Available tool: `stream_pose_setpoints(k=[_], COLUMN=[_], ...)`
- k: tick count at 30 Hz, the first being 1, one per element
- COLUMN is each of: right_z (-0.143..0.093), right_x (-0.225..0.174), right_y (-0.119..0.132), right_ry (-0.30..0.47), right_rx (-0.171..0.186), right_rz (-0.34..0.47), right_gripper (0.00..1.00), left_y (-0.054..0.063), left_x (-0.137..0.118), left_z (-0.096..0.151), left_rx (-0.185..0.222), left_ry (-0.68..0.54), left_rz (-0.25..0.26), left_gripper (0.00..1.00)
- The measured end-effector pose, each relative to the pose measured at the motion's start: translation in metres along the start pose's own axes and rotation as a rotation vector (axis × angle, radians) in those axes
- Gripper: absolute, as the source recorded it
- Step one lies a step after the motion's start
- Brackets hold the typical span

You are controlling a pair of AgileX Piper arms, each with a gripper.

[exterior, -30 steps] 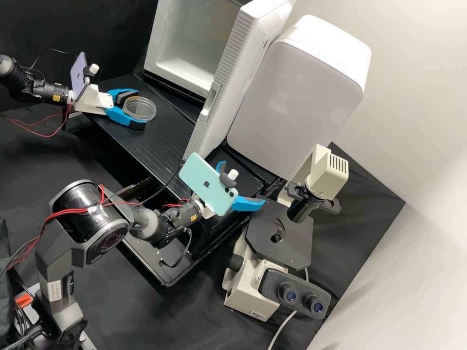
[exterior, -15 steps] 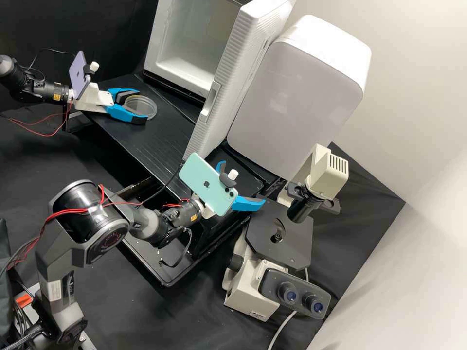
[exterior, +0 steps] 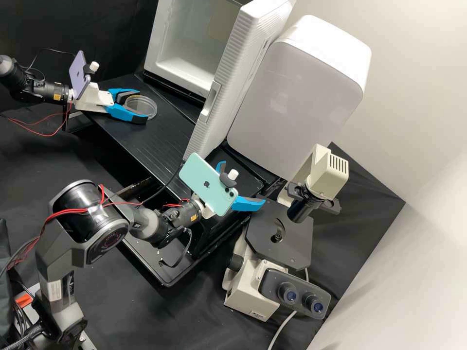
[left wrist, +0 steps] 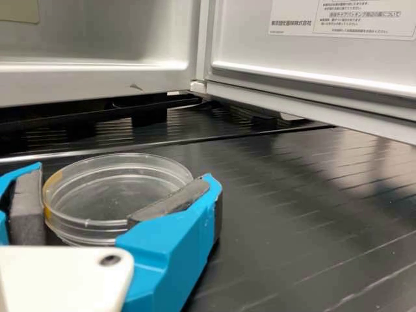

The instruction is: Place the petri dish in the incubator

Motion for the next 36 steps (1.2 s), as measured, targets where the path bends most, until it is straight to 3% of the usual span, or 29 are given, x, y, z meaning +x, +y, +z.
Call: stream_pose_setpoints(k=[11, 16, 22, 29, 36], right_z=[0.0, 0.0, 0.0, 0.0, 0.0], right_x=[0.0, 0.0, 0.0, 0.0, 0.0], right_y=[0.0, 0.0, 0.0, 0.0, 0.0], right_ry=[0.0, 0.0, 0.0, 0.0, 0.0], right_rx=[0.0, 0.0, 0.0, 0.0, 0.0], right_rz=[0.0, 0.0, 0.0, 0.0, 0.0], right_gripper=[1.0, 1.0, 1.0, 1.0, 1.0], left_y=[0.001, 0.012, 0.03, 0.051, 0.052], left_x=[0.001, 0.004, 0.004, 0.002, 0.001], left_z=[-0.001, -0.002, -0.008, -0.016, -0.017], left_rx=[-0.001, 0.035, 0.121, 0.151, 0.155], left_ry=[0.007, 0.023, 0.066, 0.128, 0.142], left_rz=[0.0, -0.011, -0.036, -0.012, -0.018], left_gripper=[0.0, 0.0, 0.0, 0.0, 0.0])
